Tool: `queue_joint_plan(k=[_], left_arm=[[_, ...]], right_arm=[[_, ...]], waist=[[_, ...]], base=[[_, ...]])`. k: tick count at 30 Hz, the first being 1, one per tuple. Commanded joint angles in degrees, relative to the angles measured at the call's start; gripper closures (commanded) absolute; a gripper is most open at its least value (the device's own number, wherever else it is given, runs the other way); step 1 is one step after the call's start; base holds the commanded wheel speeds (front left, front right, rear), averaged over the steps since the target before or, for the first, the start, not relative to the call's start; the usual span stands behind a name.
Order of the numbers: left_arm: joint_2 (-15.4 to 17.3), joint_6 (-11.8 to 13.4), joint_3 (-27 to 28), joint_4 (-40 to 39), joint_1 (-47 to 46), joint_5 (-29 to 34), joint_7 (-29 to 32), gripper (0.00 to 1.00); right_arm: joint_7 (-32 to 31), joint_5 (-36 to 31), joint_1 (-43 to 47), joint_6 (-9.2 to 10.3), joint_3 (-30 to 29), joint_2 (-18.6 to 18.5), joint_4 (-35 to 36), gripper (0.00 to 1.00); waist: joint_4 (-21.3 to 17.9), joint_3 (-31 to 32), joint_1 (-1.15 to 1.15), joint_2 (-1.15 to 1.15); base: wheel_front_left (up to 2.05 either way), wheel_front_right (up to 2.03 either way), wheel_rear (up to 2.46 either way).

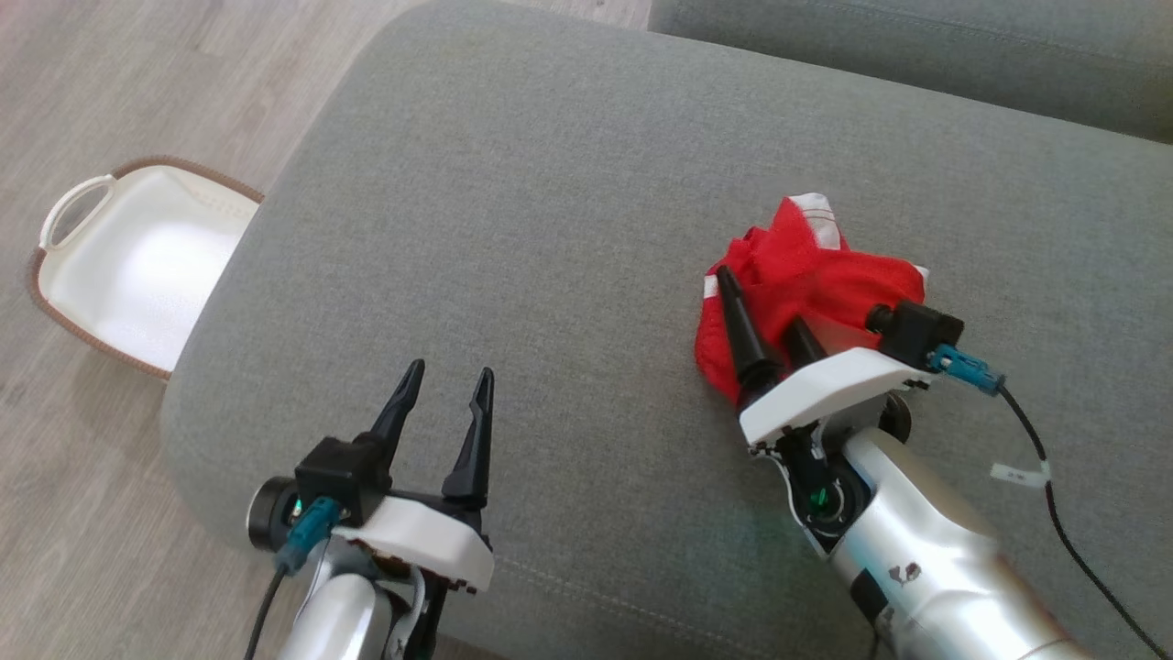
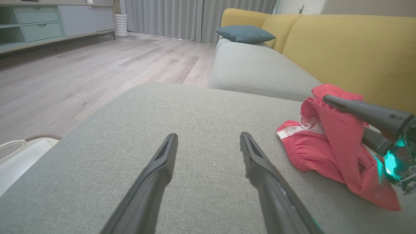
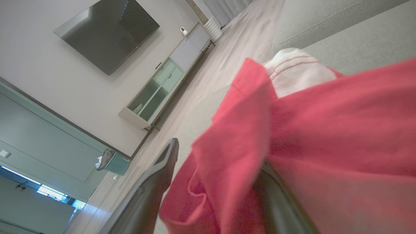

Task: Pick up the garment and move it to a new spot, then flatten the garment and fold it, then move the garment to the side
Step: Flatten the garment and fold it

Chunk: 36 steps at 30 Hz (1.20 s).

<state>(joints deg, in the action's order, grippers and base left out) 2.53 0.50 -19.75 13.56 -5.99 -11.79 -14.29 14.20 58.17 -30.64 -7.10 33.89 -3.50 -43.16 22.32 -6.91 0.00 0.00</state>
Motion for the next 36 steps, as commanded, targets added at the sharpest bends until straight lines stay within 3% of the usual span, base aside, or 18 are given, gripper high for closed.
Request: queue_joint_plan(k=[1, 7, 14, 18, 27, 32, 36], left_arm=[[0.3, 0.3, 1.4, -1.8, -1.8, -0.7, -0.7, 0.00], [0.3, 0.7, 0.8, -2.0, -2.0, -1.2, -0.7, 0.00], [0.3, 1.1, -0.2, -2.1, -2.8, -1.9, -0.7, 0.00], [0.3, 1.3, -0.3, -2.0, -3.0, -2.0, -0.7, 0.00], [0.3, 0.9, 2.2, -2.5, -3.3, -0.6, -0.7, 0.00], [0.3, 0.5, 4.6, -3.9, -3.7, -0.1, -0.7, 0.00], [0.3, 0.2, 6.4, -5.3, -4.3, 0.1, -0.7, 0.00]], right_arm=[[0.7, -0.3, -2.4, -0.39, 1.5, 0.6, 0.9, 0.00], [0.7, -1.2, -4.2, -0.39, 4.4, 0.6, -1.5, 0.00], [-1.8, -2.5, -7.2, -0.39, 8.1, 0.6, -11.2, 0.00], [-2.6, -1.9, -8.1, -0.39, 9.3, 0.6, -13.4, 0.00], [0.2, -3.3, -9.9, -0.39, 11.2, 0.6, -12.4, 0.00], [0.7, -9.1, -10.7, -0.39, 7.2, -0.2, -10.1, 0.00], [0.8, -20.8, -7.4, -0.39, -1.4, -3.3, -3.3, 0.00]], waist=[[0.2, -0.2, 0.00, 0.00], [0.6, -0.9, 0.00, 0.00], [0.9, -1.9, 0.00, 0.00], [0.4, -2.1, 0.00, 0.00], [-5.7, 0.1, 0.00, 0.00], [-10.3, 1.3, 0.00, 0.00], [-14.1, 2.1, 0.00, 0.00]], base=[[0.00, 0.00, 0.00], [0.00, 0.00, 0.00], [0.00, 0.00, 0.00], [0.00, 0.00, 0.00], [0.00, 0.00, 0.00], [0.00, 0.00, 0.00], [0.00, 0.00, 0.00]])
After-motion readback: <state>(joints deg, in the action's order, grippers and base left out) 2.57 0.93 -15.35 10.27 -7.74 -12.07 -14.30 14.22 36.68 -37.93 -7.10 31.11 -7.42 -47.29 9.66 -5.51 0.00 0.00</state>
